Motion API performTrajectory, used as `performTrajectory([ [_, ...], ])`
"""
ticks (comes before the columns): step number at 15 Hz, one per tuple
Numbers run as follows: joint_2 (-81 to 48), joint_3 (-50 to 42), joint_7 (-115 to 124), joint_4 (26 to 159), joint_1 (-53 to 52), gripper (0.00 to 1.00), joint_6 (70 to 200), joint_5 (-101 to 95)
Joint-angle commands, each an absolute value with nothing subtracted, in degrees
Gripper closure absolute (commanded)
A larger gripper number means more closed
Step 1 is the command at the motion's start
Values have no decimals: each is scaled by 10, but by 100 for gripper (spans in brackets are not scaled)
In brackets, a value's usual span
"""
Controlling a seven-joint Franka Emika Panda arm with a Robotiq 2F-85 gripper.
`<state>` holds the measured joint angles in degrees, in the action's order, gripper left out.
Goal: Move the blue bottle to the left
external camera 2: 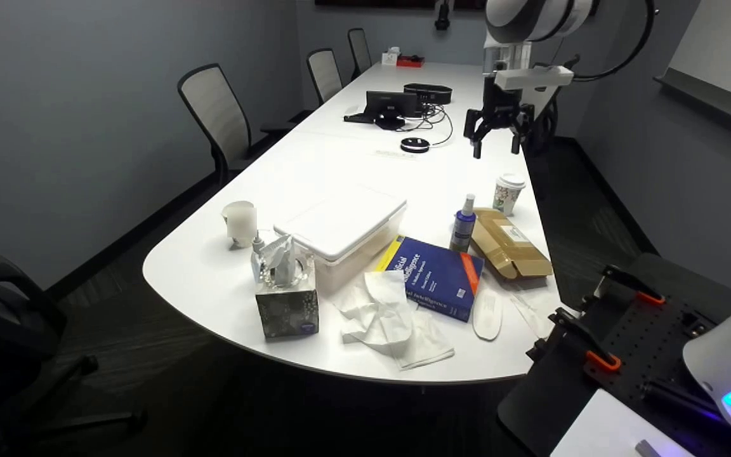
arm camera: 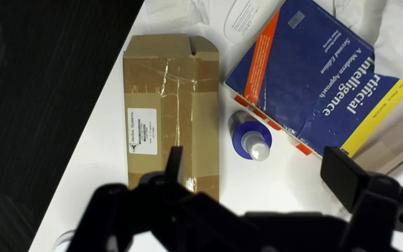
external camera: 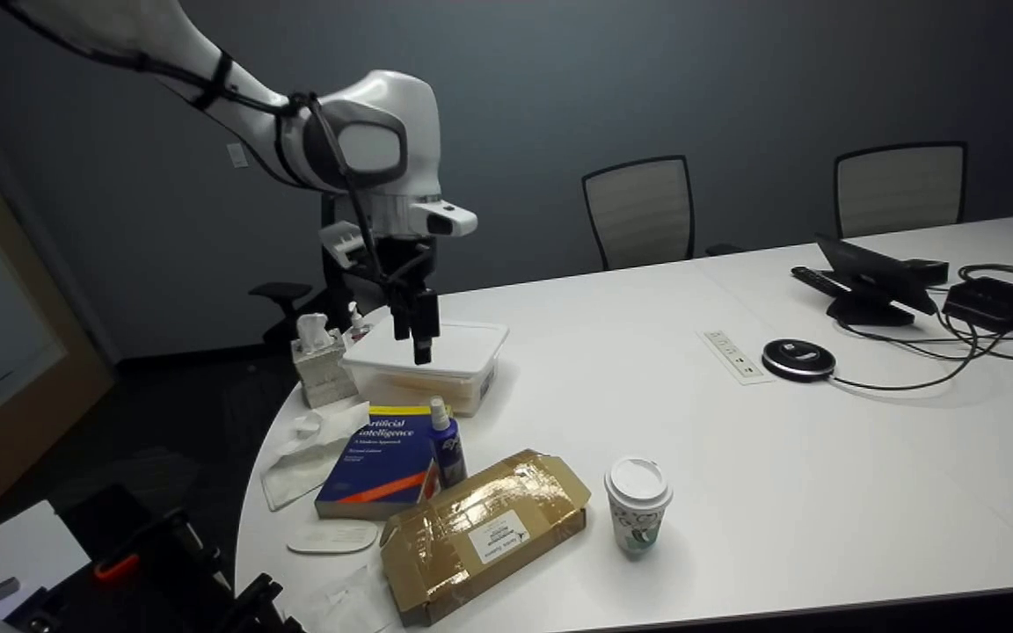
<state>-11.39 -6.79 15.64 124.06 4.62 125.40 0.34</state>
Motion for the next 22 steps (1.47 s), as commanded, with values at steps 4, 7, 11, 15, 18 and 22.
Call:
performTrajectory([
  [4, -274, -71, 218, 1134, 39, 0, 1276, 17],
  [7, -314, -69, 219, 1109, 39, 0, 1282, 34],
  [11, -342, -63, 207, 1086, 42, 0, 1270, 57],
  [15, -349, -61, 206, 1088, 40, 0, 1262, 70],
  [18, -350, -62, 209, 1096, 38, 0, 1261, 73],
  [22, -354, -65, 214, 1100, 37, 25, 1266, 73],
])
